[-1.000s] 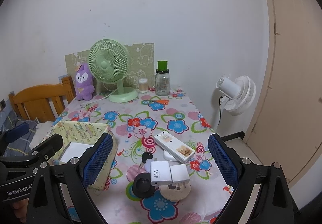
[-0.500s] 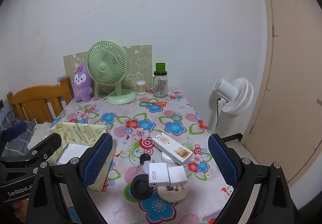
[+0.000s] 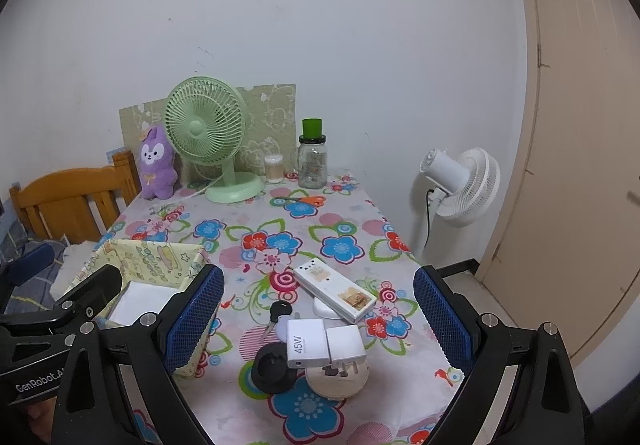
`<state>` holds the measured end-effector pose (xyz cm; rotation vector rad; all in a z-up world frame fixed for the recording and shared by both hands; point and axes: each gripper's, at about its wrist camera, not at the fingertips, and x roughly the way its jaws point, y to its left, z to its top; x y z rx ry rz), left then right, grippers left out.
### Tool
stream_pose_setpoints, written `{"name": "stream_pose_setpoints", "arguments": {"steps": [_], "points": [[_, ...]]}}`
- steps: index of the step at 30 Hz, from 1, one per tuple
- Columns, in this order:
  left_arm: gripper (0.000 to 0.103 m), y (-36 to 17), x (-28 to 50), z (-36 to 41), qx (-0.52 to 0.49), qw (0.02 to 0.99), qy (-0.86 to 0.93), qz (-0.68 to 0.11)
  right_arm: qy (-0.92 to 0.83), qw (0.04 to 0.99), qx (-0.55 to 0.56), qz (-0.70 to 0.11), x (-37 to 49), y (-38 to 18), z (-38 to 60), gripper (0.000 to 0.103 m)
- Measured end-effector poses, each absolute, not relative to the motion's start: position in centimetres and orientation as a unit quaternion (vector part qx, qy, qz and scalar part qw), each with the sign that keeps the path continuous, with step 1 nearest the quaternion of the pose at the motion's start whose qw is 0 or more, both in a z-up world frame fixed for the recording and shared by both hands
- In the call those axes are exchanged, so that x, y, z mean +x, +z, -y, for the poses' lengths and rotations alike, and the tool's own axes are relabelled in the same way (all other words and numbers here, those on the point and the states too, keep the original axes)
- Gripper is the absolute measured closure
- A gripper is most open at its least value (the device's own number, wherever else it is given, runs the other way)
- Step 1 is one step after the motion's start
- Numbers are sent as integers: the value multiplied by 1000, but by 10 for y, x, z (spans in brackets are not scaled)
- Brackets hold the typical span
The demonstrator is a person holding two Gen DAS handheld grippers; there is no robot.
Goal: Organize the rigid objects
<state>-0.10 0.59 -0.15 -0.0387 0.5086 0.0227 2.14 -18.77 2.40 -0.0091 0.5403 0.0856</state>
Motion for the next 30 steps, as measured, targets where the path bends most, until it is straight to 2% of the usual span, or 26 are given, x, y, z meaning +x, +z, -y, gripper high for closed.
{"name": "stream_pose_setpoints", "arguments": {"steps": [16,30], "points": [[1,-12,11,7,-9,964,4,-264,39,960,-20,-277,35,15,192,6],[10,-26,34,28,-14,955,-22,-296,50,952,-21,-300,60,-1,204,16]]}}
